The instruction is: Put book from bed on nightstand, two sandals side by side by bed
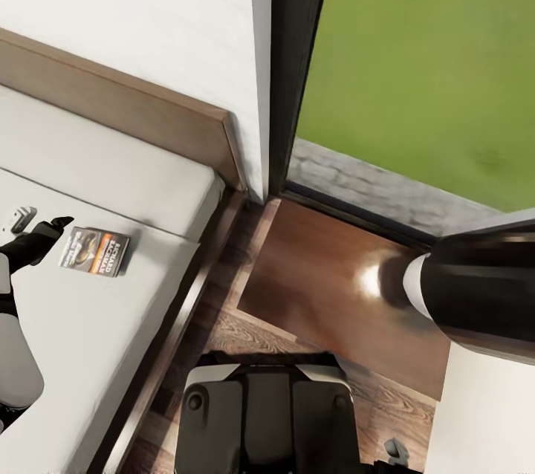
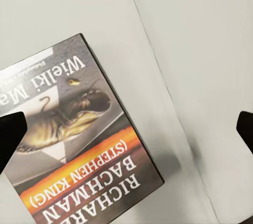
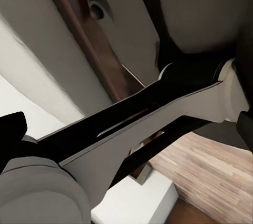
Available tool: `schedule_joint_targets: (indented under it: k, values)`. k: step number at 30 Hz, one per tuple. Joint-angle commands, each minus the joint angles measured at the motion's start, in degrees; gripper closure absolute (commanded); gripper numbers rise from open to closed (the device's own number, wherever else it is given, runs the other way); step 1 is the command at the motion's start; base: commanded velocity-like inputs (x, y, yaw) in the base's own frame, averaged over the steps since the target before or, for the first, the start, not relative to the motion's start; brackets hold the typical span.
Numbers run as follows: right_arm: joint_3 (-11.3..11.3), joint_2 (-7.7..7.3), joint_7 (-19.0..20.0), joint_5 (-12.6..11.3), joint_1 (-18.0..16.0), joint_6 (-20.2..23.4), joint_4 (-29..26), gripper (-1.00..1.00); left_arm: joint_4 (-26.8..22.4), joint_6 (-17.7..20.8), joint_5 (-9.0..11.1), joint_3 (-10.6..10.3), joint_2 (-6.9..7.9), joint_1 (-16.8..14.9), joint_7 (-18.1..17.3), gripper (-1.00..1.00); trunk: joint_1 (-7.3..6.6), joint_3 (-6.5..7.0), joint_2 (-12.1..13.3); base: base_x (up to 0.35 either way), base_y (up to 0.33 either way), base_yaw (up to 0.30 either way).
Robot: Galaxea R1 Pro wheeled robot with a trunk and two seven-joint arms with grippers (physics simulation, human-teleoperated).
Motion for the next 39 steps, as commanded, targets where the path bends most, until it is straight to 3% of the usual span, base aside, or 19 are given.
schedule_joint_targets:
  k: [1,15,39]
  values:
    - [-0.2,0.0,0.17,-0.12,0.01,0.58,-0.02,-1.0,-0.02,0.34,-0.08,0.18,-0.02,-0.05,-0.28,-1.0,0.03,-0.07,-0.09,0.0,0.0,0.0]
    - [-0.22,-0.01,0.19,-0.12,-0.03,0.58,0.0,-1.0,-0.1,0.43,-0.12,0.2,-0.02,0.35,-0.2,-1.0,0.03,-0.1,-0.09,0.0,0.0,0.0]
    - [-0.22,-0.08,0.29,-0.12,-0.01,0.58,-0.02,-1.0,-0.36,0.49,-0.13,0.25,0.06,0.42,-0.19,-1.0,5.3,-4.41,-9.71,0.0,0.0,0.0]
